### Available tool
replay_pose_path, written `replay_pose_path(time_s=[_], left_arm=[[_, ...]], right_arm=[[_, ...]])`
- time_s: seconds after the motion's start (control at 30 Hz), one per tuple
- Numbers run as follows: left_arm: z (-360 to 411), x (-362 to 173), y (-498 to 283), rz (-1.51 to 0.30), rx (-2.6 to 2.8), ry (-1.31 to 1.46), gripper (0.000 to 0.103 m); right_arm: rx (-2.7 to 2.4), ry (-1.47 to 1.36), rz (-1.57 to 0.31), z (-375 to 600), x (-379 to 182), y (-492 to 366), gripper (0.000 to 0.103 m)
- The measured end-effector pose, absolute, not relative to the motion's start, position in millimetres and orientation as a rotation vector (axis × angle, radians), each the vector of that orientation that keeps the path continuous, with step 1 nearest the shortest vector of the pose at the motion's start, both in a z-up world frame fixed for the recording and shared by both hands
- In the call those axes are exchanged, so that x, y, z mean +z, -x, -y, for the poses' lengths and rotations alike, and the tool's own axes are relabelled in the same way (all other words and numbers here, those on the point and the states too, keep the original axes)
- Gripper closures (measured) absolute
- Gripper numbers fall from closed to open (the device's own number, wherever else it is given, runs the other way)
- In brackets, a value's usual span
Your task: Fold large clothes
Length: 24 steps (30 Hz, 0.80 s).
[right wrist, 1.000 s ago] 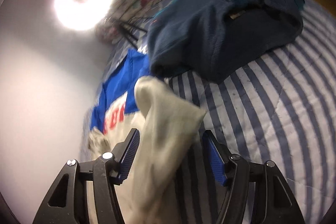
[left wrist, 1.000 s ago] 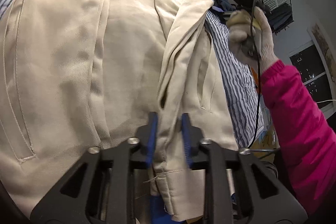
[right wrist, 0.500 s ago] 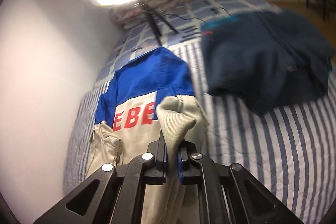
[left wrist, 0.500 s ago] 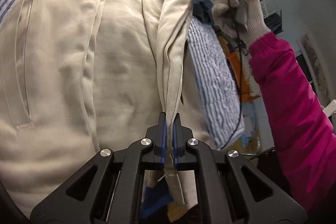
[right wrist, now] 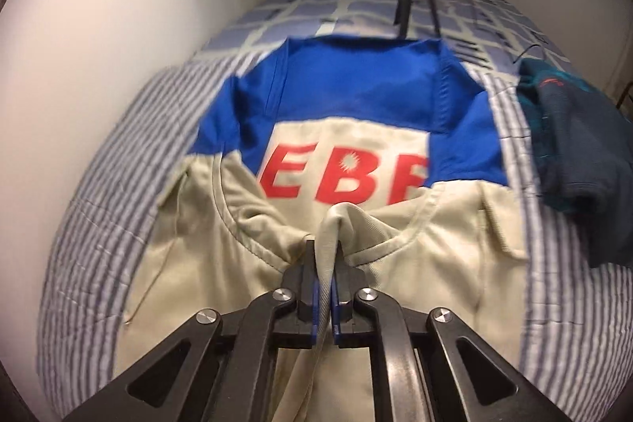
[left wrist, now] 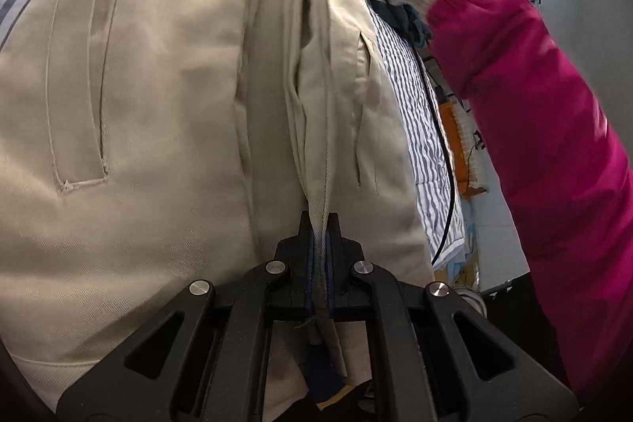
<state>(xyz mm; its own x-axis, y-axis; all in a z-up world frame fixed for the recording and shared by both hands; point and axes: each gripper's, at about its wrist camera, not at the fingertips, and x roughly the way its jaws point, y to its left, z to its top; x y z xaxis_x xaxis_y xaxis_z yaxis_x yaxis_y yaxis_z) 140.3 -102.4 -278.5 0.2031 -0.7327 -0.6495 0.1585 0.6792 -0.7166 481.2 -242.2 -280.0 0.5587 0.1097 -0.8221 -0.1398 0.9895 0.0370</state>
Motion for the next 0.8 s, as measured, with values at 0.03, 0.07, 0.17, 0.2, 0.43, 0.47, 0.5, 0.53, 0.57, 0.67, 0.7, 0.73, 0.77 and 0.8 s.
replay_pose_path(time_s=[0.03, 0.07, 0.17, 0.2, 0.43, 0.47, 0.5, 0.53, 0.57, 0.67, 0.7, 0.73, 0.77, 0.8], left_arm=[[103, -277, -140, -1.213, -0.673, 0.561, 0.1], [103, -276, -139, -1.21, -0.674, 0.553, 0.1], [102, -276, -139, -1.214, -0.675, 0.561, 0.1], [101, -276, -138, -1.214, -0.674, 0.56, 0.1], [109, -269, -141, -1.205, -0.663, 0.544, 0.1], [110, -267, -140, -1.204, -0.663, 0.541, 0.1], [110, -265, -139, -1.203, -0.663, 0.538, 0.1], [110, -263, -138, -1.201, -0.66, 0.536, 0.1], [109, -261, -134, -1.203, -0.659, 0.536, 0.1], [107, -254, -131, -1.197, -0.656, 0.527, 0.1], [109, -251, -128, -1.193, -0.653, 0.522, 0.1], [107, -249, -126, -1.189, -0.651, 0.519, 0.1], [104, -245, -122, -1.19, -0.649, 0.518, 0.1], [94, -242, -122, -1.193, -0.649, 0.518, 0.1]], right_arm=[[0.145, 0.044, -0.978, 239, -286, -484, 0.102], [0.15, 0.062, -0.993, 235, -292, -486, 0.101], [0.199, 0.06, -1.01, 238, -290, -485, 0.092], [0.224, 0.029, -1.006, 242, -285, -482, 0.089], [0.328, -0.178, -0.86, 319, -209, -411, 0.07], [0.331, -0.183, -0.851, 330, -203, -396, 0.069], [0.335, -0.182, -0.848, 339, -198, -379, 0.068], [0.331, -0.166, -0.848, 346, -195, -360, 0.068], [0.33, -0.153, -0.846, 350, -195, -346, 0.068], [0.349, -0.136, -0.869, 357, -210, -291, 0.068], [0.352, -0.128, -0.88, 357, -217, -282, 0.068], [0.351, -0.11, -0.889, 355, -224, -272, 0.069], [0.346, -0.082, -0.891, 351, -231, -260, 0.069], [0.342, -0.056, -0.89, 344, -240, -252, 0.069]])
